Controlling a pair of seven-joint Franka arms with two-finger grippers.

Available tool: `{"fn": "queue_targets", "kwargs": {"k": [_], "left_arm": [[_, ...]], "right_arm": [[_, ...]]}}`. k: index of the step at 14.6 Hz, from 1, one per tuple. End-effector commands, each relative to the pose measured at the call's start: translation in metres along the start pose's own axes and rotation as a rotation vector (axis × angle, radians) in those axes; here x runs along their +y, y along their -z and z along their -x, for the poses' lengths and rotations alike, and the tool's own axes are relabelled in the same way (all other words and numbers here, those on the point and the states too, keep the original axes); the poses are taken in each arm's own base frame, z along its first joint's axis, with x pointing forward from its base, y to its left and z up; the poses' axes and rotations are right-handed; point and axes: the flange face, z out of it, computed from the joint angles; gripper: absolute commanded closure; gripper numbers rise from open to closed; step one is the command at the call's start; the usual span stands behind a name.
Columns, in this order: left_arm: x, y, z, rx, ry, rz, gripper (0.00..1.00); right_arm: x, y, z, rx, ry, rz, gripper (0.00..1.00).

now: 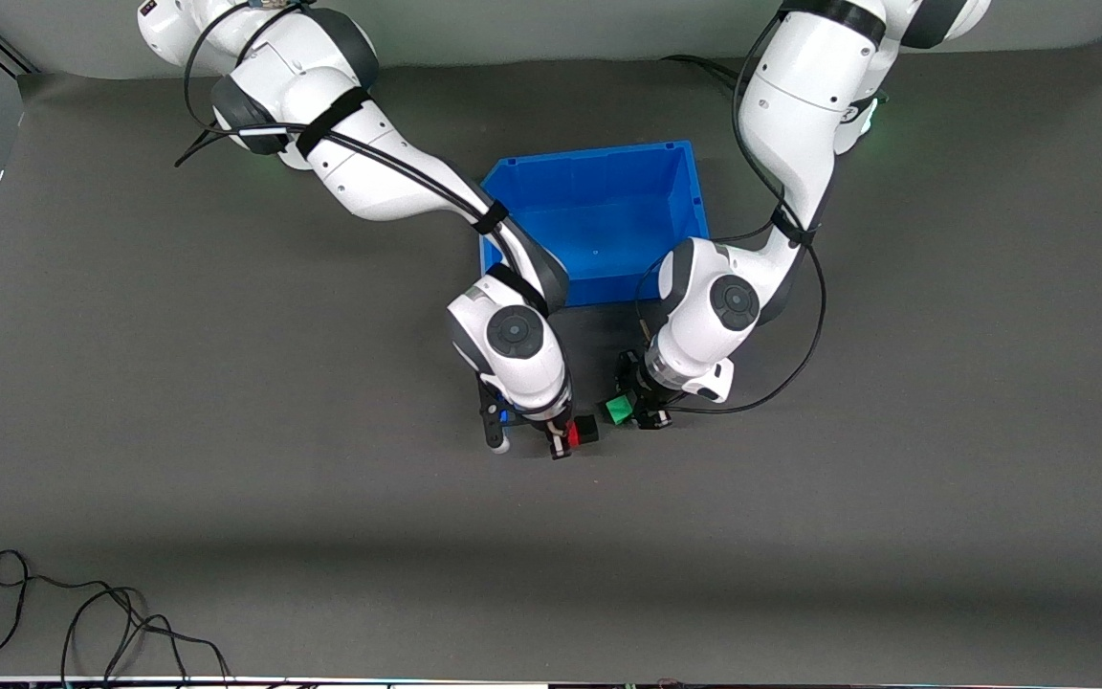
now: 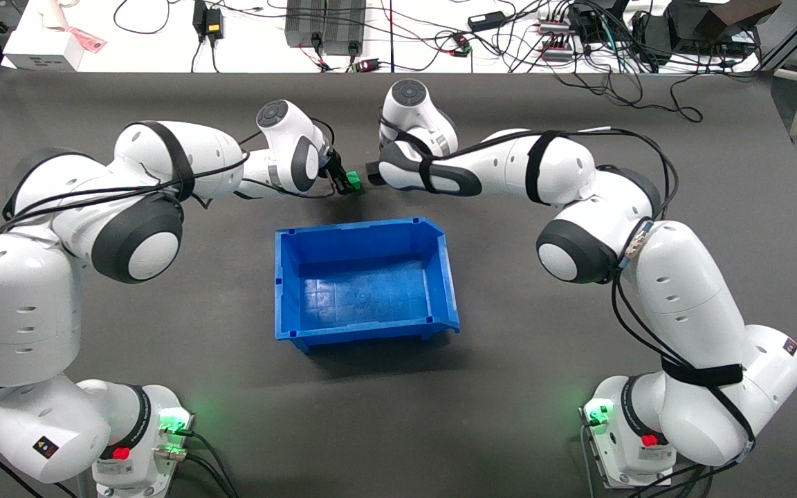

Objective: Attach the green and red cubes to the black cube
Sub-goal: 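Press the red and green cubes against the black cube's sides with both grippers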

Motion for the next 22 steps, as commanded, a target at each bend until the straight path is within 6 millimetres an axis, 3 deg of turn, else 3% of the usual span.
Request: {"fn": "queue_targets", "kwargs": {"k": [1,9,20,21,22], "left_arm": [[0.003,0.002,0.003,-0.002,-0.119,0.026,0.81],[0.032,-0.003,0.012,-0.018,-0.192,0.064,0.81],[0.024,-0.007,0.027,-0.037,-0.217,0.078,0.76],[0.024,-0.008,0.026,-0.036,-0.217,0.078,0.70],[0.024,-0.008,0.026,-0.036,-0.219,0.079,0.53]], "right_arm": [[-0.008,0.002,0.001,-0.001,-0.032,-0.027,1.00],[-0.002,0.003,0.012,-0.002,-0.008,-0.023,1.00],[0.001,0.004,0.018,-0.004,0.002,-0.024,1.00],[0.001,0.004,0.018,-0.004,0.002,-0.024,1.00],[0.001,0.004,0.018,-0.004,0.002,-0.024,1.00]]}}
